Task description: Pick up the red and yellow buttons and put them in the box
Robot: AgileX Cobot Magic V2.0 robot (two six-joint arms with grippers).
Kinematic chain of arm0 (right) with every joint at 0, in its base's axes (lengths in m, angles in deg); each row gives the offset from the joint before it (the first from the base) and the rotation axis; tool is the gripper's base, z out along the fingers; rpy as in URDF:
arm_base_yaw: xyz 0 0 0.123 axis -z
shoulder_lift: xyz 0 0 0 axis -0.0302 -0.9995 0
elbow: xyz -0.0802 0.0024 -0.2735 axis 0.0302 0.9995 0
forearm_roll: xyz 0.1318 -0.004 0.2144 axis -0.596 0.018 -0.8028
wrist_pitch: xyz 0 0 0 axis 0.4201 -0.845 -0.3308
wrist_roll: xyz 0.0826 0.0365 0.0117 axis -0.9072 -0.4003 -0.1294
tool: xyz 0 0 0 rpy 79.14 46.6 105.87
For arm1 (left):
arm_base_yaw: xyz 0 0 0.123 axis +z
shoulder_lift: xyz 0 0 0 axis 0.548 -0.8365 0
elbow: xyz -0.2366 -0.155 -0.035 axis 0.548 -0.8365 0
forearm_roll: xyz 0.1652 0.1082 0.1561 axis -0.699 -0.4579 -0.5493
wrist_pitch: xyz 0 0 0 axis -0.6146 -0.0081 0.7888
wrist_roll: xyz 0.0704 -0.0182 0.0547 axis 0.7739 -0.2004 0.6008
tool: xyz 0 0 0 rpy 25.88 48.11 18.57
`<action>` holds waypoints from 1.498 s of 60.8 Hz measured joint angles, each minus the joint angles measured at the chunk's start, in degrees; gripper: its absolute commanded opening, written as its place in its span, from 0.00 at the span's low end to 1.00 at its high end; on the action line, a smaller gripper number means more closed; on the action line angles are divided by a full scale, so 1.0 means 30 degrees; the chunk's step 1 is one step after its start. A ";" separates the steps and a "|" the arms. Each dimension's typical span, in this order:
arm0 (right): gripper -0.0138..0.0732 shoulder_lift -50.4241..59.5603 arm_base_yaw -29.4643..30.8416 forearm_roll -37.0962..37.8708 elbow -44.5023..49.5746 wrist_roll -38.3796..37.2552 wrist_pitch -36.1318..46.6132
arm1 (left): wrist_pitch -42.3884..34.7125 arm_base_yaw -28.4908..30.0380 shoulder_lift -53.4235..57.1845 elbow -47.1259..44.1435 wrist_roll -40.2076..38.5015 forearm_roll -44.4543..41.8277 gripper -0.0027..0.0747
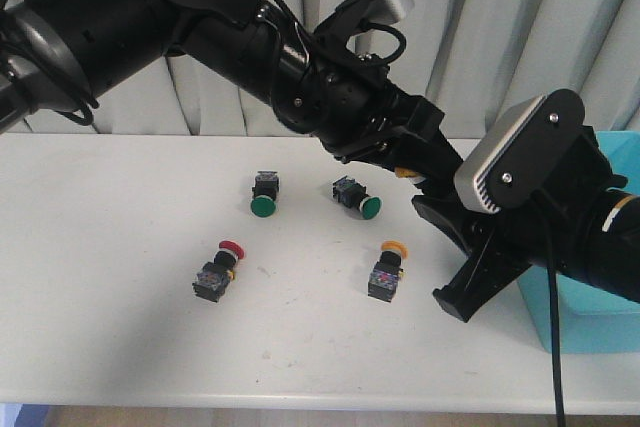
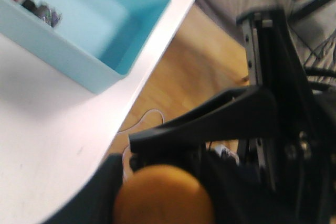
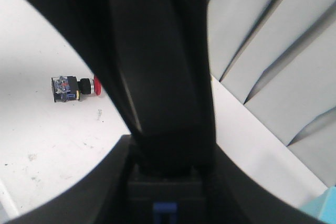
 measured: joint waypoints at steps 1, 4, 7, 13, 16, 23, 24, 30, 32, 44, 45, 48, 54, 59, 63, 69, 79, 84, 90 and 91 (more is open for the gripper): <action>0.14 0.0000 0.0000 0.0000 0.0000 0.0000 0.0020 | -0.0025 0.0000 0.0017 0.0000 0.0000 -0.0021 0.06; 0.15 0.0000 0.0000 -0.0026 0.0000 0.0000 0.0095 | -0.0152 0.0000 0.0109 0.0000 0.0056 -0.0067 0.09; 0.15 0.0000 0.0000 -0.0074 -0.0020 0.0000 0.0246 | -0.0280 0.0000 0.0173 0.0000 0.0260 -0.0090 0.11; 0.15 0.0000 -0.0035 -0.0140 -0.0042 0.0000 0.0506 | -0.0469 0.0000 0.0384 0.0000 0.1004 -0.0143 0.20; 0.15 0.0000 -0.0034 -0.0184 -0.0058 0.0000 0.0583 | -0.0562 0.0000 0.0496 0.0000 0.1436 -0.0164 0.27; 0.16 0.0000 -0.0074 -0.0210 -0.0145 0.0000 0.0732 | -0.0702 -0.0033 0.0716 0.0000 0.2039 -0.0355 0.46; 0.16 0.0000 -0.0099 -0.0227 -0.0145 0.0000 0.0782 | -0.0702 -0.0033 0.0734 0.0000 0.2082 -0.0417 0.49; 0.16 0.0000 -0.0144 -0.0334 -0.0145 -0.0018 0.0763 | -0.0480 -0.0033 0.1000 0.0000 0.2607 -0.0990 0.62; 0.16 0.0000 -0.0090 -0.0334 -0.0121 -0.0107 0.0583 | -0.0418 -0.0033 0.1178 0.0000 0.2698 -0.1212 0.66; 0.17 -0.0062 0.0429 -0.0271 -0.0004 -0.0817 0.0445 | -0.0105 -0.0030 0.1848 0.0000 0.2929 -0.1831 0.74; 0.17 -0.0062 0.0481 -0.0271 -0.0004 -0.0834 0.0496 | -0.0046 -0.0030 0.1845 0.0000 0.2941 -0.1890 0.74; 0.17 -0.0062 0.0701 -0.0271 -0.0004 -0.0877 0.0616 | 0.0095 -0.0030 0.1888 0.0000 0.2952 -0.2065 0.73; 0.17 -0.0062 0.1579 -0.0290 -0.0004 -0.1011 0.0925 | 0.0060 -0.0030 0.2037 0.0000 0.2952 -0.3020 0.67; 0.17 -0.0062 0.2857 -0.0526 -0.0004 -0.1374 0.1246 | -0.0300 -0.0030 0.2437 0.0000 0.2742 -0.4814 0.58; 0.17 -0.0062 0.4050 -0.0869 -0.0004 -0.1860 0.1573 | -0.0899 -0.0030 0.3028 0.0000 0.2102 -0.7080 0.48; 0.18 -0.0319 0.6323 -0.1550 -0.0108 -0.2752 0.2037 | -0.1857 -0.0030 0.4105 0.0000 0.0349 -1.1460 0.30; 0.18 -0.2383 0.9372 -0.2293 -0.1178 -0.3350 0.1421 | -0.2509 -0.0030 0.5770 0.0000 -0.3528 -1.9259 0.02; 0.19 -0.4135 1.0535 -0.2455 -0.2180 -0.3494 0.0442 | -0.2459 -0.0010 0.6040 0.0000 -0.4401 -2.1693 0.02; 0.19 -0.6756 1.1833 -0.2530 -0.3685 -0.4233 -0.0916 | -0.2404 -0.0010 0.6043 0.0000 -0.4821 -2.2373 0.02; 0.19 -0.7132 1.2133 -0.2530 -0.3997 -0.4424 -0.1195 | -0.2404 -0.0010 0.6043 0.0000 -0.4842 -2.2418 0.02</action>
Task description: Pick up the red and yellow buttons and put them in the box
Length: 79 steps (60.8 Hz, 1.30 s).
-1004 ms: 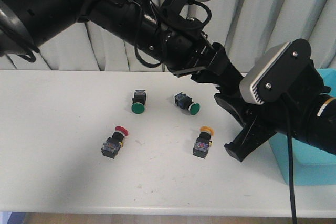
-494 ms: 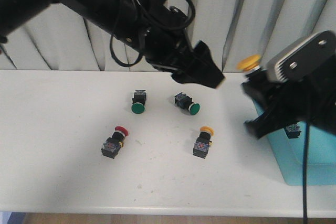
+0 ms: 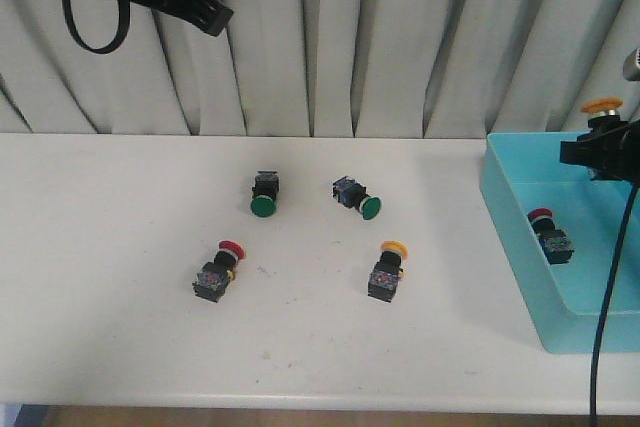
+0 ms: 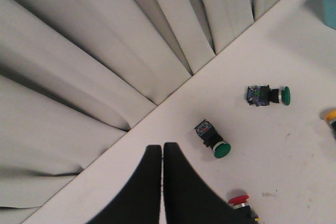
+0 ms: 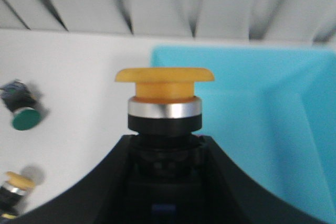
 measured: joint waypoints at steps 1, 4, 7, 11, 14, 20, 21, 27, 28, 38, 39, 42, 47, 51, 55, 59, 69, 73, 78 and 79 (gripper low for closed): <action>0.19 -0.0545 0.0195 0.0000 -0.0208 -0.0130 -0.0169 | 0.0006 0.0000 0.0000 0.0000 -0.0032 -0.0048 0.02; 0.20 -0.1816 0.0967 0.0060 -0.0938 -0.0566 -0.0728 | 0.0006 0.0000 0.0000 0.0000 -0.0096 -0.0066 0.02; 0.20 -0.3024 0.1595 0.0191 -0.1635 -0.0864 -0.1251 | 0.0023 0.0000 0.0000 0.0000 -0.0112 -0.0113 0.02; 0.20 -0.4438 0.2224 0.0453 -0.2459 -0.1099 -0.1827 | 0.0087 0.0000 0.0000 0.0000 -0.0112 -0.0132 0.02; 0.20 -0.5413 0.2569 0.0783 -0.3029 -0.1294 -0.2136 | 0.0104 0.0000 0.0000 0.0000 -0.0112 -0.0152 0.02; 0.21 -0.7169 0.2808 0.1681 -0.4092 -0.1640 -0.2470 | 0.0104 0.0000 0.0000 0.0000 -0.0129 -0.0174 0.03; 0.21 -0.7375 0.2808 0.1816 -0.4226 -0.1684 -0.2516 | 0.0104 0.0000 -0.0022 0.0000 -0.0129 -0.0174 0.03; 0.22 -0.8686 0.2808 0.2669 -0.5103 -0.2178 -0.2759 | 0.0104 0.0000 -0.0187 0.0000 -0.0129 -0.0174 0.03; 0.22 -0.8878 0.2808 0.2811 -0.5305 -0.2296 -0.2808 | 0.0104 0.0000 -0.0204 0.0000 -0.0129 -0.0174 0.03; 0.26 -1.0856 0.2808 0.4425 -0.6645 -0.3509 -0.3527 | 0.0104 0.0000 -0.0422 0.0000 -0.0146 -0.0174 0.03; 0.27 -1.1082 0.2808 0.4522 -0.6803 -0.3636 -0.3664 | 0.0104 0.0000 -0.0422 0.0000 -0.0146 -0.0174 0.03; 0.29 -1.1534 0.2808 0.4830 -0.7089 -0.3844 -0.3961 | 0.0104 0.0000 -0.0422 0.0000 -0.0146 -0.0174 0.03; 0.34 -1.2253 0.2808 0.5115 -0.7507 -0.3945 -0.4235 | 0.0104 0.0000 -0.0422 0.0000 -0.0146 -0.0174 0.03; 0.39 -1.2727 0.2808 0.5227 -0.7768 -0.3982 -0.4376 | 0.0104 0.0000 -0.0422 0.0000 -0.0164 -0.0174 0.03; 0.47 -1.3111 0.2808 0.5348 -0.7984 -0.4005 -0.4405 | 0.0104 0.0000 -0.0422 0.0000 -0.0337 -0.0174 0.03; 0.54 -1.3385 0.2808 0.5573 -0.8189 -0.4005 -0.4424 | 0.0104 0.0000 -0.0460 0.0000 -0.0630 -0.0174 0.03; 0.72 -1.3548 0.2808 0.5961 -0.8440 -0.3917 -0.4430 | 0.0104 0.0000 -0.0784 0.0000 -0.1049 -0.0174 0.03; 0.76 -1.3482 0.2808 0.5983 -0.8459 -0.3848 -0.4409 | 0.0104 0.0000 -0.0834 0.0000 -0.1089 -0.0174 0.03; 0.78 -1.3209 0.2808 0.5983 -0.8459 -0.3832 -0.4514 | 0.0125 0.0000 -0.0853 0.0000 -0.1111 -0.0174 0.03; 0.78 -1.3059 0.2808 0.5983 -0.8459 -0.3832 -0.4515 | 0.0125 0.0000 -0.0853 0.0000 -0.1111 -0.0174 0.03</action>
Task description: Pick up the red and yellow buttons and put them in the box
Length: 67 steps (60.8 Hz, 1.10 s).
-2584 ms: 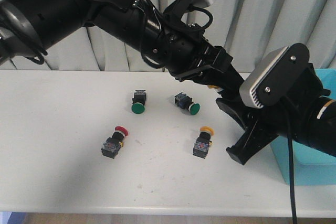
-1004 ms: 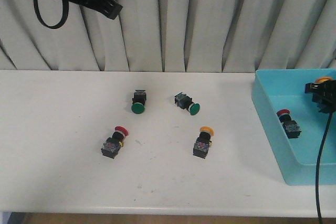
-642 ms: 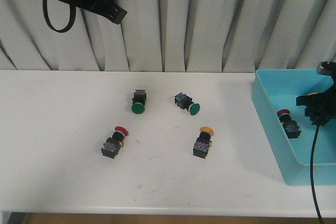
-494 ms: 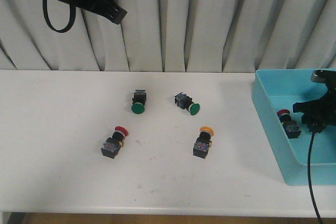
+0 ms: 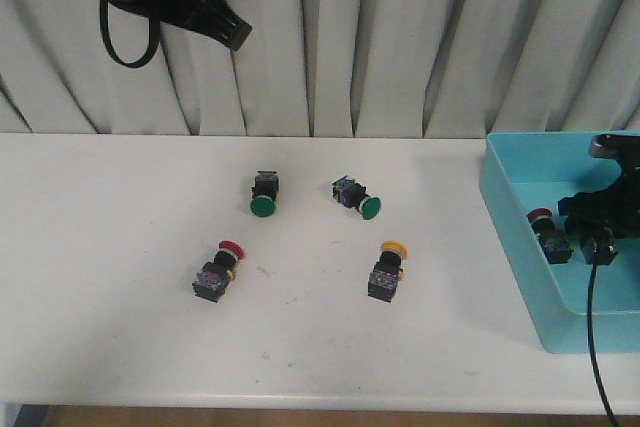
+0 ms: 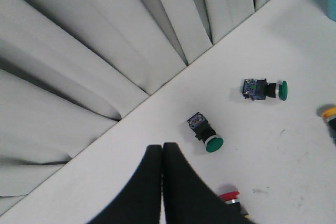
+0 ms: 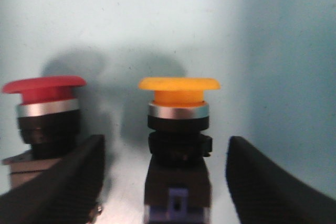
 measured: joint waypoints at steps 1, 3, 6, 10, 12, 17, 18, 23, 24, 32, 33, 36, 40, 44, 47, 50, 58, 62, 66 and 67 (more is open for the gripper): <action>0.78 0.0102 0.0000 0.0000 0.0000 0.0000 -0.0079 | 0.0022 0.0000 0.0000 0.0000 0.0000 0.0000 0.03; 0.77 0.0445 0.0000 -0.0021 0.0000 0.0000 -0.0191 | 0.0037 0.0000 0.0000 0.0000 0.0000 0.0000 0.03; 0.77 0.0974 0.0000 -0.0102 0.0000 0.0044 -0.0341 | 0.0116 0.0000 0.0000 0.0000 0.0000 0.0000 0.03; 0.76 0.2058 0.0000 -0.0324 0.0000 0.0085 -0.0536 | 0.0133 0.0000 0.0000 0.0000 0.0000 0.0000 0.03; 0.76 0.2781 0.0000 -0.0584 0.0000 0.0138 -0.0615 | 0.0116 0.0000 0.0000 0.0000 0.0000 0.0000 0.03; 0.76 0.4472 0.0000 -0.1369 0.0000 0.0567 -0.0761 | 0.0098 0.0000 0.0000 0.0000 0.0000 0.0000 0.03; 0.76 0.5023 0.0000 -0.1679 0.0000 0.0671 -0.0805 | 0.0073 0.0000 0.0000 0.0000 -0.0004 0.0000 0.03; 0.75 0.7128 0.0000 -0.3121 0.0000 0.1563 -0.1019 | -0.0032 0.0000 0.0000 0.0000 -0.0004 0.0000 0.03; 0.75 0.7700 0.0000 -0.3575 0.0000 0.1867 -0.1053 | -0.0032 0.0000 0.0000 0.0000 -0.0004 0.0000 0.03; 0.74 1.1219 -0.0122 -0.6583 0.0000 0.4136 -0.1621 | -0.0054 0.0000 0.0000 0.0000 -0.0021 0.0000 0.03; 0.74 1.1797 -0.0181 -0.6960 0.0000 0.4330 -0.1665 | -0.0054 0.0000 0.0000 0.0000 -0.0021 0.0000 0.03; 0.73 1.3109 -0.0597 -0.7560 0.0000 0.4973 -0.1874 | -0.0061 0.0000 0.0000 0.0000 -0.0021 0.0000 0.03; 0.71 1.4905 -0.1566 -0.7899 0.0000 0.5305 -0.2048 | -0.0098 0.0000 0.0000 0.0000 -0.0164 0.0000 0.03; 0.69 1.6640 -0.2832 -0.7932 0.0311 0.5466 -0.2084 | -0.0116 0.0000 0.0000 0.0000 -0.0451 0.0000 0.03; 0.66 1.7993 -0.3767 -0.7737 0.0709 0.5517 -0.2066 | -0.0172 0.0000 0.0000 0.0000 -0.0727 0.0000 0.03; 0.64 1.9166 -0.4712 -0.7374 0.1336 0.5517 -0.1922 | -0.0210 0.0000 0.0000 0.0000 -0.0854 0.0000 0.03; 0.51 2.2662 -0.6295 -0.5389 0.3682 0.4310 -0.0459 | -0.0229 0.0000 0.0000 0.0000 -0.0979 0.0000 0.03; 0.41 2.4150 -0.6571 -0.4408 0.5159 0.2961 0.0591 | -0.0229 0.0000 0.0000 0.0000 -0.1001 0.0000 0.03; 0.28 2.5426 -0.6656 -0.3647 0.6660 0.1639 0.1572 | -0.0243 0.0000 0.0000 0.0000 -0.1001 0.0197 0.03; 0.24 2.5640 -0.6656 -0.3554 0.6960 0.1426 0.1752 | -0.0243 0.0000 0.0000 0.0000 -0.1001 0.0268 0.03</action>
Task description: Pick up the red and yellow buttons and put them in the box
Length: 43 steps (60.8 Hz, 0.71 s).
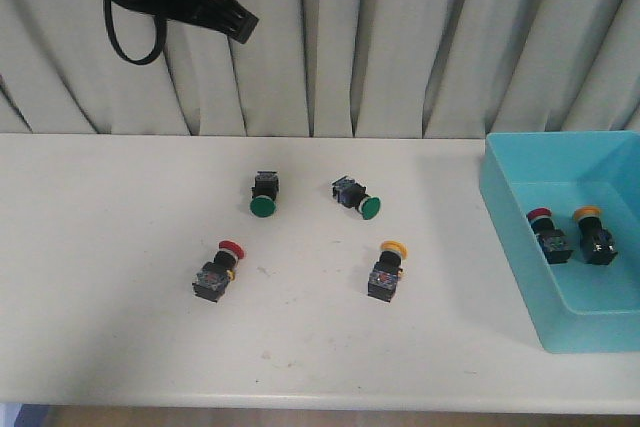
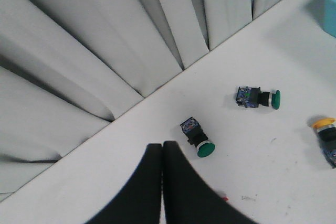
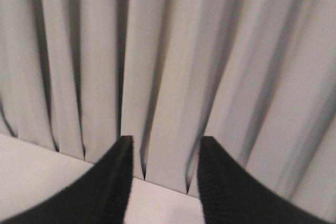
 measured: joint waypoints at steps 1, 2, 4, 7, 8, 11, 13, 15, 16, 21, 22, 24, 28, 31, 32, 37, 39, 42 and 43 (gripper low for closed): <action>0.21 0.0292 0.0000 0.0138 0.0451 -0.0232 0.0272 | 0.0000 0.0000 0.0000 0.0000 0.0000 0.0085 0.03; 0.17 0.0475 0.0000 0.0224 0.0746 -0.0361 0.0416 | -0.0006 0.0000 0.0000 0.0000 0.0000 0.0171 0.03; 0.14 0.0861 0.0000 0.0345 0.1458 -0.0574 0.0718 | -0.0065 0.0000 0.0000 0.0000 -0.0021 0.0300 0.03; 0.15 0.1297 0.0000 0.0398 0.2491 -0.0802 0.1232 | -0.0146 0.0000 0.0000 0.0000 -0.0021 0.0411 0.03; 0.15 0.1380 -0.0015 0.0398 0.2714 -0.0844 0.1360 | -0.0166 0.0000 0.0000 0.0000 -0.0021 0.0457 0.03; 0.15 0.1557 -0.0134 0.0414 0.3457 -0.0923 0.2003 | -0.0198 0.0000 0.0000 0.0000 -0.0021 0.0476 0.03; 0.15 0.1591 -0.0274 0.0414 0.3777 -0.0940 0.2449 | -0.0219 0.0000 0.0000 0.0000 -0.0021 0.0492 0.03; 0.15 0.1591 -0.0416 0.0414 0.3960 -0.0940 0.2796 | -0.0239 0.0000 0.0000 0.0000 -0.0036 0.0492 0.03; 0.15 0.1591 -0.0501 0.0414 0.4023 -0.0940 0.2971 | -0.0240 0.0000 0.0000 0.0000 -0.0036 0.0492 0.03; 0.15 0.1591 -0.0654 0.0283 0.4090 -0.0940 0.3592 | -0.0277 0.0000 0.0000 0.0000 -0.0036 0.0504 0.03; 0.15 0.1591 -0.0669 0.0235 0.4113 -0.0940 0.3648 | -0.0277 0.0000 0.0000 0.0000 -0.0036 0.0504 0.03; 0.15 0.1591 -0.0669 0.0094 0.4112 -0.0940 0.3648 | -0.0277 0.0000 0.0000 0.0000 -0.0036 0.0504 0.03; 0.15 0.1591 -0.0669 0.0037 0.4112 -0.0940 0.3503 | -0.0277 0.0000 0.0000 0.0000 -0.0036 0.0521 0.03; 0.15 0.1591 -0.0669 -0.0002 0.4112 -0.0940 0.3397 | -0.0277 0.0000 0.0000 0.0000 -0.0036 0.0515 0.03; 0.15 0.1591 -0.0669 -0.0028 0.4112 -0.0940 0.3374 | -0.0277 0.0000 0.0000 0.0000 -0.0036 0.0515 0.03; 0.15 0.1591 -0.0669 -0.0028 0.4112 -0.0940 0.3360 | -0.0277 0.0000 0.0000 0.0000 -0.0036 0.0515 0.03; 0.15 0.1591 -0.0669 -0.0028 0.4112 -0.0940 0.3360 | -0.0277 0.0000 0.0000 0.0000 -0.0036 0.0515 0.03; 0.15 0.1591 -0.0669 -0.0028 0.4112 -0.0940 0.3360 | -0.0277 0.0000 0.0000 0.0000 -0.0036 0.0515 0.03; 0.15 0.1591 -0.0669 -0.0028 0.4112 -0.0940 0.3360 | -0.0277 0.0000 0.0000 0.0000 -0.0036 0.0515 0.03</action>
